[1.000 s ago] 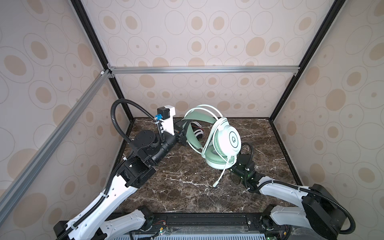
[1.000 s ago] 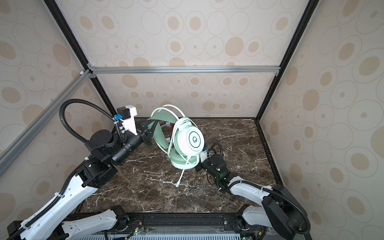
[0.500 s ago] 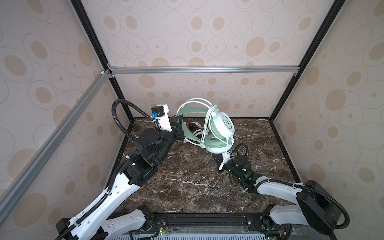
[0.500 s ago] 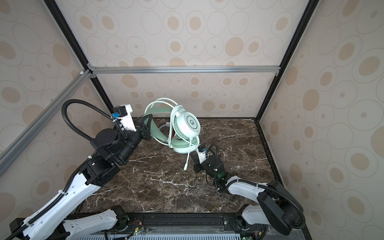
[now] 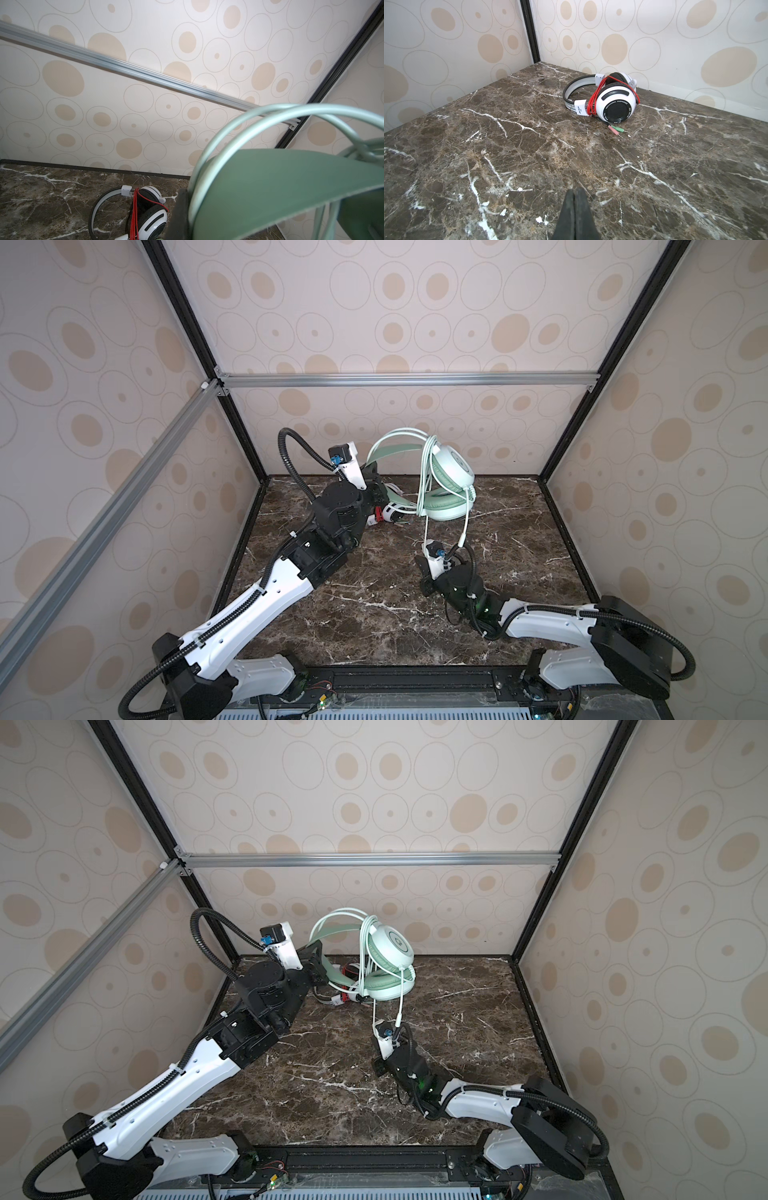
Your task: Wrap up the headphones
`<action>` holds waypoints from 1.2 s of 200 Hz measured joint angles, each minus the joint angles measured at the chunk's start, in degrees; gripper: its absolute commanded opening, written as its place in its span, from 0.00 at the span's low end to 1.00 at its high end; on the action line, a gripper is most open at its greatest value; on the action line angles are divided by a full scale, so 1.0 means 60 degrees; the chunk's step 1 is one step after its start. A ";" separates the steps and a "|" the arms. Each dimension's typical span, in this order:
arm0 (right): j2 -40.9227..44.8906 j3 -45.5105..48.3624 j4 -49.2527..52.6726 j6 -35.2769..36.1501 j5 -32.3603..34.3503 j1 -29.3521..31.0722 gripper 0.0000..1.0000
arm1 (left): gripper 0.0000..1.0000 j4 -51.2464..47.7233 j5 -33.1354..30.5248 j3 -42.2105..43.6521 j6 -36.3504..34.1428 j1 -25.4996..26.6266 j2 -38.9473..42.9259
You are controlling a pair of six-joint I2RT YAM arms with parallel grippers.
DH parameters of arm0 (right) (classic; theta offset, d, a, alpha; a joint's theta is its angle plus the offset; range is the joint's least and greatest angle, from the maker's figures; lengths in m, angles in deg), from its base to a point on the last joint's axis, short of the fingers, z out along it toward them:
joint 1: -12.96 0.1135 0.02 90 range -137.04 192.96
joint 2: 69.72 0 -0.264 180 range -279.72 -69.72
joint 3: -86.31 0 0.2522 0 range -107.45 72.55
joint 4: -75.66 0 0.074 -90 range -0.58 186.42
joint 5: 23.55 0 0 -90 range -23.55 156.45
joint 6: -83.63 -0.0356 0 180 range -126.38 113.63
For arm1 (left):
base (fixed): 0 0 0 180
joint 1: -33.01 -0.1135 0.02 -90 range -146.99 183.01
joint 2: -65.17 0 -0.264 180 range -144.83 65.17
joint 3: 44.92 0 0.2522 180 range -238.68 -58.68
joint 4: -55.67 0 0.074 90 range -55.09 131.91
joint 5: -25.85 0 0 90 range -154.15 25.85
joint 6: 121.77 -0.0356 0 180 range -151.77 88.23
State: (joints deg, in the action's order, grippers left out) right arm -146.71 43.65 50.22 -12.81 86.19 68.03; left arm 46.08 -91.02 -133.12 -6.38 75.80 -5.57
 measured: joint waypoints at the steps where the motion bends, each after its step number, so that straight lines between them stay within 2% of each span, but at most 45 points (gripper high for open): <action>1: -0.0011 -0.0011 0.0000 0.0011 0.0029 0.0022 0.00 | 0.00 0.0007 -0.0007 -0.0007 0.0015 0.0000 -0.0018; 96: -0.0831 -0.0933 0.0080 0.0317 0.1486 0.1206 0.00 | 0.00 -0.0080 -0.0026 -0.0178 0.0266 -0.0222 -0.0852; 152: -0.0896 -0.1428 0.0696 0.0321 0.1869 0.1341 0.00 | 0.00 -0.0080 -0.0026 -0.0168 0.0313 -0.0514 -0.0852; 199: -0.1370 -0.2160 0.1847 0.0189 0.2707 0.1384 0.00 | 0.00 -0.0273 0.0568 -0.0127 0.0725 -0.0586 -0.0790; 240: -0.1384 -0.2430 0.2401 0.0357 0.2805 0.1497 0.00 | 0.00 -0.0419 0.0543 0.0124 0.0892 -0.0597 -0.0612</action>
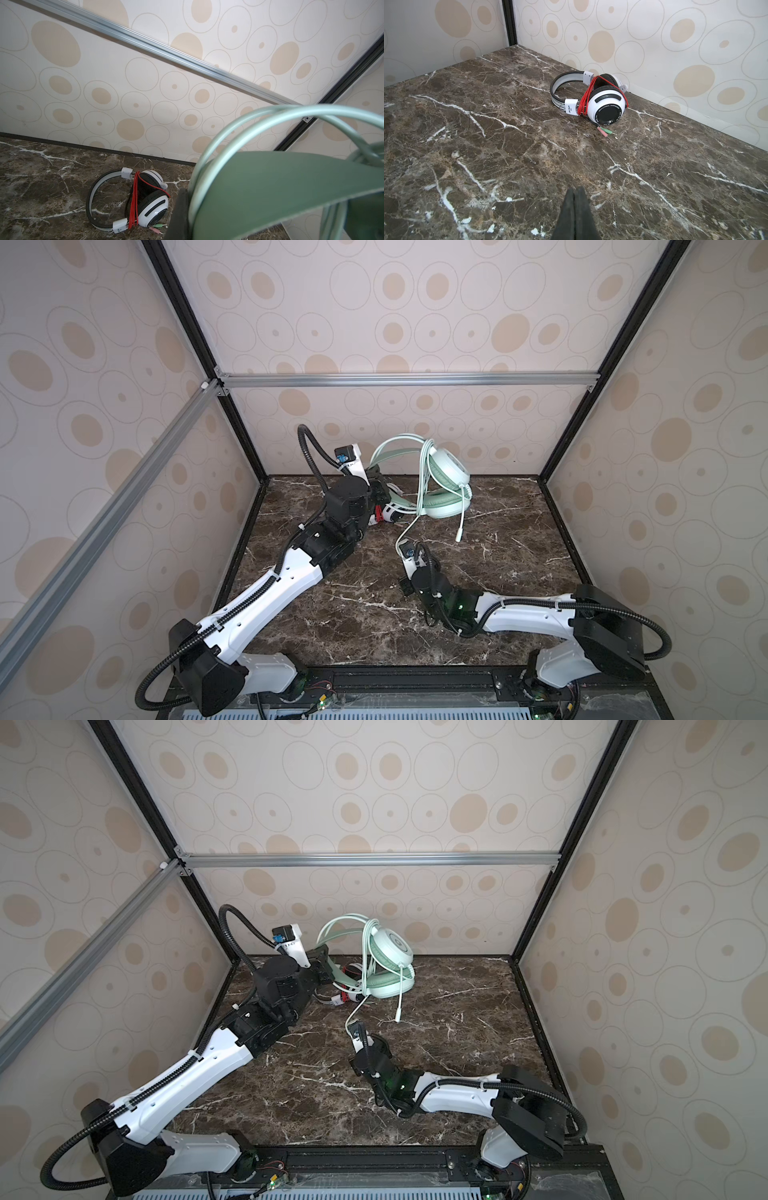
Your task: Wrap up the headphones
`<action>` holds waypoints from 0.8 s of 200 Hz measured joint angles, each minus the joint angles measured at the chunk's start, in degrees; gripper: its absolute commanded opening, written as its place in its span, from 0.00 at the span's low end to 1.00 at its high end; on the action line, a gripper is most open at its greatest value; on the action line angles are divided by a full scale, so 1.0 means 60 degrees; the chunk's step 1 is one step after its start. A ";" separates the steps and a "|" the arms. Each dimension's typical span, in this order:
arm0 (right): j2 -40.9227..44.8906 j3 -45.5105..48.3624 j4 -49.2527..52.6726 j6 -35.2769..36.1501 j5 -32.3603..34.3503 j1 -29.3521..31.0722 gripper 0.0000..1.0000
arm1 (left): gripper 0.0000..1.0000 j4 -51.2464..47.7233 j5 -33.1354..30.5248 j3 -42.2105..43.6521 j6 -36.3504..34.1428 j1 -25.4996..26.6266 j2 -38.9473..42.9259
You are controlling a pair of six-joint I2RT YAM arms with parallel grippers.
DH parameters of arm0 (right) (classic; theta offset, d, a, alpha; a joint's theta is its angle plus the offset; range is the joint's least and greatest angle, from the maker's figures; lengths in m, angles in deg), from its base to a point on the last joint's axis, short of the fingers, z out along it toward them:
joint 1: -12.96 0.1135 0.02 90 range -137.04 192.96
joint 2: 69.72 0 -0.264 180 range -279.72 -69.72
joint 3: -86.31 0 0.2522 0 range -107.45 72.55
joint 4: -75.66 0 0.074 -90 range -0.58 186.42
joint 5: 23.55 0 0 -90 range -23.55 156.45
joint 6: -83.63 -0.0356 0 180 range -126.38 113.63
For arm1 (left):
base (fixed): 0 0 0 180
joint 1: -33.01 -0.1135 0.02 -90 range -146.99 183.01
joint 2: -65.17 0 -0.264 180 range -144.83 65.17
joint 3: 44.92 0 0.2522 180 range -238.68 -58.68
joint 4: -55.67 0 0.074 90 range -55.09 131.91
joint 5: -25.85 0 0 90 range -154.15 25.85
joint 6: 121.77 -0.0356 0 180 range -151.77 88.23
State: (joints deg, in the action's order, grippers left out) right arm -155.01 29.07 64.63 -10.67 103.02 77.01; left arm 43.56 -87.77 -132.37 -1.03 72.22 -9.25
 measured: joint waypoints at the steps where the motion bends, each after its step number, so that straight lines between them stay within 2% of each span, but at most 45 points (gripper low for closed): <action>1: 0.0000 -0.0007 0.0011 0.0018 0.0007 0.0011 0.00 | 0.00 0.0000 -0.0007 0.0004 -0.0004 0.0000 0.0000; 67: 0.0605 -0.0554 0.1545 0.0543 -0.0321 0.0474 0.00 | 0.00 0.0455 -0.1180 0.1137 -0.1162 0.0000 -0.0033; 160: 0.2007 -0.2561 0.5493 0.1013 -0.1268 0.0514 0.00 | 0.00 0.0484 -0.1931 0.2925 -0.3778 0.0007 0.0171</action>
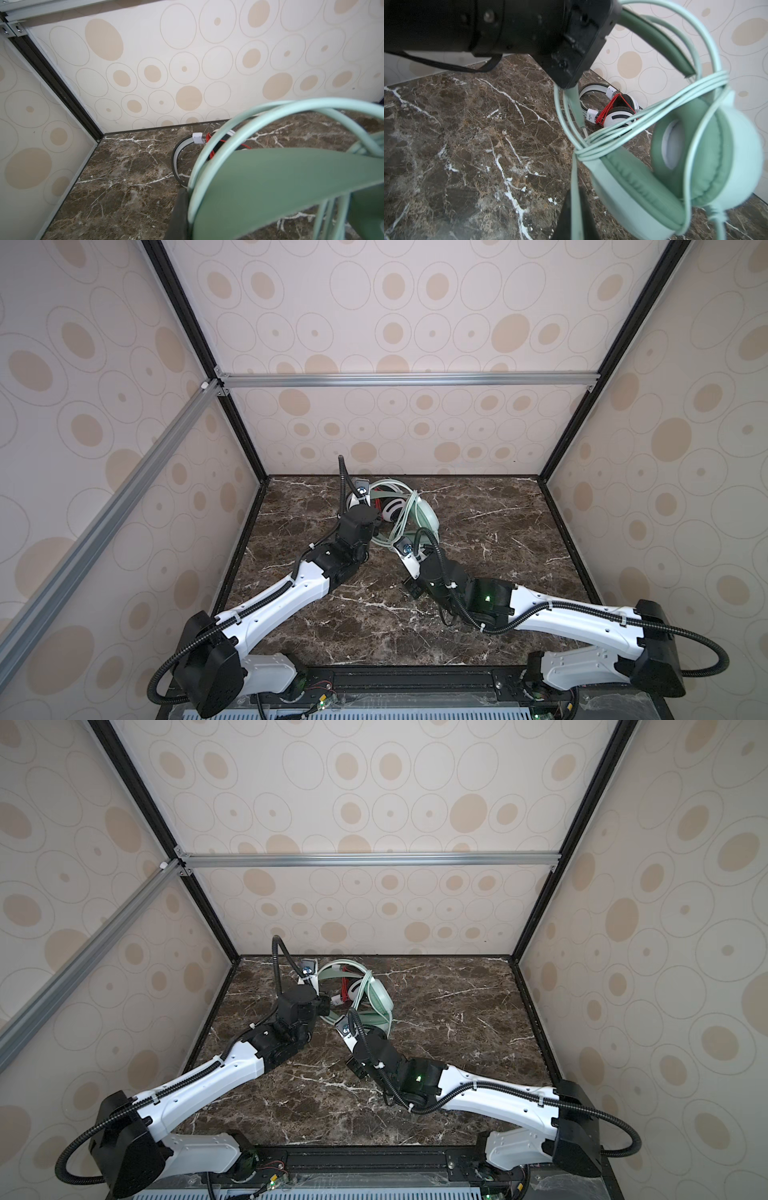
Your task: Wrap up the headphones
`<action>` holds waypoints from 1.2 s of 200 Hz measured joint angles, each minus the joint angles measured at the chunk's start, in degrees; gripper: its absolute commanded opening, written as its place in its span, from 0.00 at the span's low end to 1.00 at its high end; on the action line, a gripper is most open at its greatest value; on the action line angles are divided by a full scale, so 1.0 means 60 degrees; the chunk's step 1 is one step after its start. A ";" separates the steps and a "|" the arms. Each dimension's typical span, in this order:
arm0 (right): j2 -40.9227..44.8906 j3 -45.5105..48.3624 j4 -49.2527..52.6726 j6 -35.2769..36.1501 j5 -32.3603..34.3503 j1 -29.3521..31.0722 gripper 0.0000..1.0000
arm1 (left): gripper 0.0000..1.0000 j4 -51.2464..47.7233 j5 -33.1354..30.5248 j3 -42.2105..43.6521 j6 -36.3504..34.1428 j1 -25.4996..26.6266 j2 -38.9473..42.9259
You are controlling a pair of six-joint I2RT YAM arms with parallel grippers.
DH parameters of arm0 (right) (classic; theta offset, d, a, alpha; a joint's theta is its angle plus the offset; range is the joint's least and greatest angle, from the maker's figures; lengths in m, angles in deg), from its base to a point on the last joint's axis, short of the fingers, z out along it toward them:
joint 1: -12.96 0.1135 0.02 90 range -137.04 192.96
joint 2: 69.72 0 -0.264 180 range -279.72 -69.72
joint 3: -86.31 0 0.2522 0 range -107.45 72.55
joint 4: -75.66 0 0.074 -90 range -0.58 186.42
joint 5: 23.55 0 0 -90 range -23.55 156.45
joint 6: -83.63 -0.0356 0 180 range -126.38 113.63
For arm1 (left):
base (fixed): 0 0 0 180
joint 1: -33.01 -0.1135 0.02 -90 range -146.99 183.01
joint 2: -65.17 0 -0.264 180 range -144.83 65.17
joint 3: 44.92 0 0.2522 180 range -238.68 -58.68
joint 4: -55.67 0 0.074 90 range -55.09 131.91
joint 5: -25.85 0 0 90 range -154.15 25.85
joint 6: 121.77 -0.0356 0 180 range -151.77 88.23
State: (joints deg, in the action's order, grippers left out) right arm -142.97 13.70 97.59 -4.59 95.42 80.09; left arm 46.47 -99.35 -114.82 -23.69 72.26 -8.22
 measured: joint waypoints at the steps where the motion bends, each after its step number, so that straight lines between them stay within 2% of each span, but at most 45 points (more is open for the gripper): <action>1: 0.0000 -0.0015 0.0033 0.0007 -0.0007 0.0000 0.00 | 0.00 0.0000 0.0007 0.0007 -0.0015 0.0004 0.0007; 54: -0.0004 -0.1075 0.2157 0.0929 -0.0066 -0.0022 0.00 | 0.00 0.0018 0.0430 0.0423 -0.1096 0.0015 0.0568; 124: -0.0004 -0.1625 0.3479 0.4095 0.0463 -0.0087 0.00 | 0.00 0.0015 0.1774 0.1111 -0.1621 0.0291 0.0787; 157: -0.0007 -0.1872 0.3748 0.5064 0.0357 -0.0506 0.00 | 0.00 -0.0058 0.2393 0.1158 -0.1843 0.0291 0.0867; 193: -0.0051 -0.1982 0.3847 0.5541 0.0051 -0.1035 0.00 | 0.00 -0.0076 0.2809 0.1155 -0.1898 0.0291 0.0878; 240: 0.0018 -0.1792 0.3927 0.5399 -0.0703 -0.1690 0.01 | 0.00 -0.0219 0.3308 0.0994 -0.2004 0.0280 0.0772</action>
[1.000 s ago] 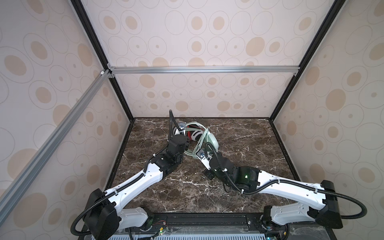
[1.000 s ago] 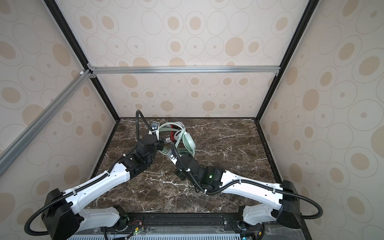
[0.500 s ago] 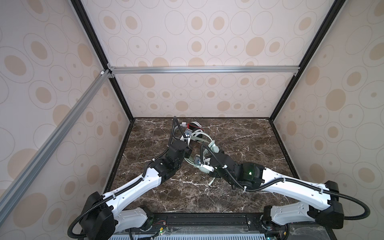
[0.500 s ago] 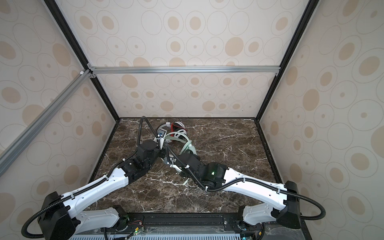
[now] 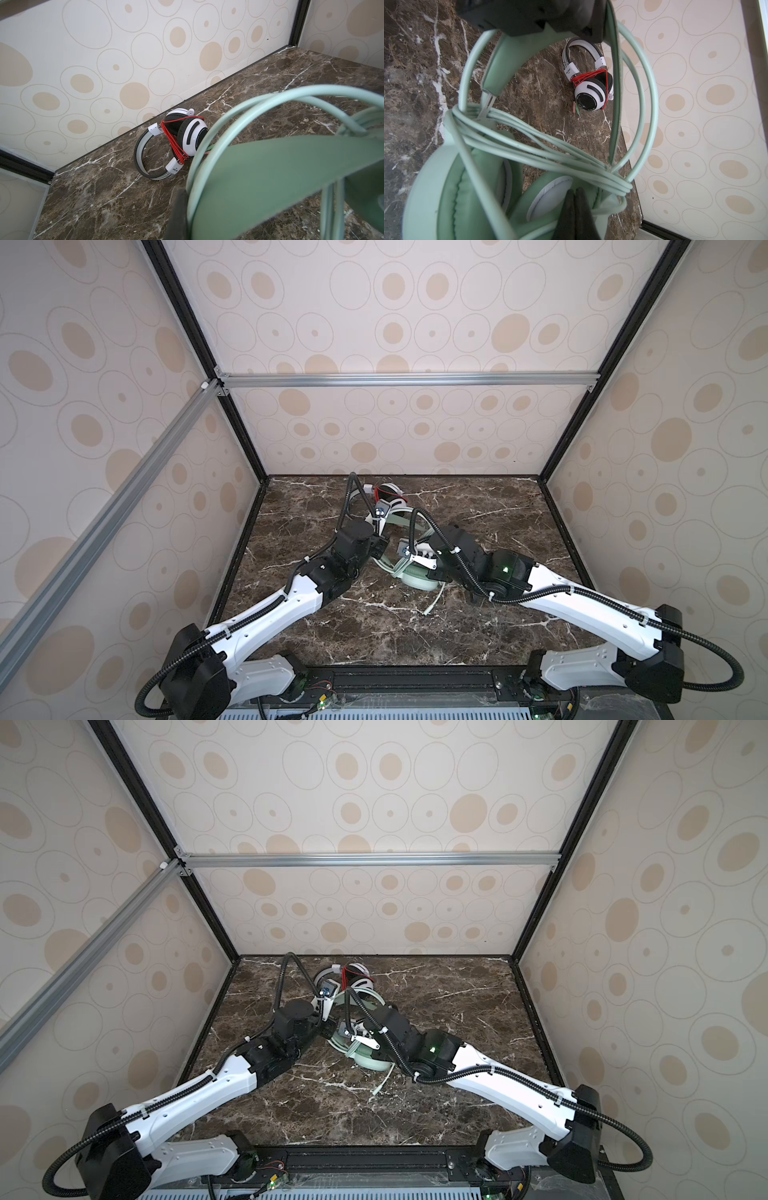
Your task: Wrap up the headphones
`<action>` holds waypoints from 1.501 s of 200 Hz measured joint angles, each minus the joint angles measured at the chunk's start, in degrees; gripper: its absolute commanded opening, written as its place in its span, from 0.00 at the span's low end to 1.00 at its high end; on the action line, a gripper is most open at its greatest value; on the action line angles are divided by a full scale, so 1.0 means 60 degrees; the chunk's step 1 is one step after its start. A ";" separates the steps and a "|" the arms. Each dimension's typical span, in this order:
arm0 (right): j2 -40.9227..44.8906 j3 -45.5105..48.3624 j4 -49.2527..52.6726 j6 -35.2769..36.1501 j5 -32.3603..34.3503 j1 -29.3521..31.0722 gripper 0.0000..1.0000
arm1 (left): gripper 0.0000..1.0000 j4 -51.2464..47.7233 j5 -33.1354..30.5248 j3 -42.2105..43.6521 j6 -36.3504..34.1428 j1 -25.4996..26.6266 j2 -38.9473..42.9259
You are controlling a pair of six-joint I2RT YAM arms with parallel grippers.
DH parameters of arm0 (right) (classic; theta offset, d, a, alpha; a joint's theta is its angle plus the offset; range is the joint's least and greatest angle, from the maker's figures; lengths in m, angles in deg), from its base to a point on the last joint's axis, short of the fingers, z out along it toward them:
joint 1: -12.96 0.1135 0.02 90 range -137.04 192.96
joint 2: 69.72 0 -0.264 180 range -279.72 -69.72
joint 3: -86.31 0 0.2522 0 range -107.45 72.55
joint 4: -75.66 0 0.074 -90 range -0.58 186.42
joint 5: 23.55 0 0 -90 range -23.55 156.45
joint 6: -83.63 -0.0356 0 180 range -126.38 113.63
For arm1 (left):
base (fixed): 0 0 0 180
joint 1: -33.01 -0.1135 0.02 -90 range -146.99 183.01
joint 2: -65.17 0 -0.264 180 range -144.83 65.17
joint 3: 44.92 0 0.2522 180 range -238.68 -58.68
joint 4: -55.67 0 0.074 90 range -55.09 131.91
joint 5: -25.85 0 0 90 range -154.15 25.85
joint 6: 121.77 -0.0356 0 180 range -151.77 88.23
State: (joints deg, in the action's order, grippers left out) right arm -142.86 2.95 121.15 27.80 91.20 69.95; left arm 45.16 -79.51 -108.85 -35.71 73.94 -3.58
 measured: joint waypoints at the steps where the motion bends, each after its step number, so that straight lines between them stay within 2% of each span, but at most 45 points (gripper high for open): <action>1: 0.0007 0.0011 -0.0004 -0.0015 -0.0018 -0.0015 0.01 | 0.00 -0.0011 0.0015 -0.0004 0.0000 0.0000 -0.0004; 50: 0.0444 0.0707 -0.0211 -0.0685 -0.1137 -0.0652 0.03 | 0.00 -0.0495 0.0678 -0.0251 -0.0007 0.0000 -0.0022; 140: 0.0481 0.1326 -0.0772 -0.1362 -0.1519 -0.0896 0.06 | 0.00 -0.1020 0.1111 -0.0503 -0.0211 -0.0011 -0.0350; 192: 0.0597 0.1341 -0.0892 -0.1596 -0.1031 -0.1257 0.09 | 0.00 -0.1694 0.1479 -0.0543 -0.0616 -0.0018 -0.0342; 254: 0.0849 0.1719 -0.0892 -0.1687 -0.0750 -0.1322 0.08 | 0.00 -0.1708 0.1749 -0.0543 -0.0641 -0.0018 -0.0270; 300: 0.0874 0.2007 -0.1082 -0.2193 -0.0721 -0.1719 0.12 | 0.00 -0.1716 0.1909 -0.0568 -0.0641 -0.0011 -0.0080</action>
State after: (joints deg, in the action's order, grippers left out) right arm -137.62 14.99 114.66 14.64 86.87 59.63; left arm 34.86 -68.05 -112.26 -39.56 73.88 -4.07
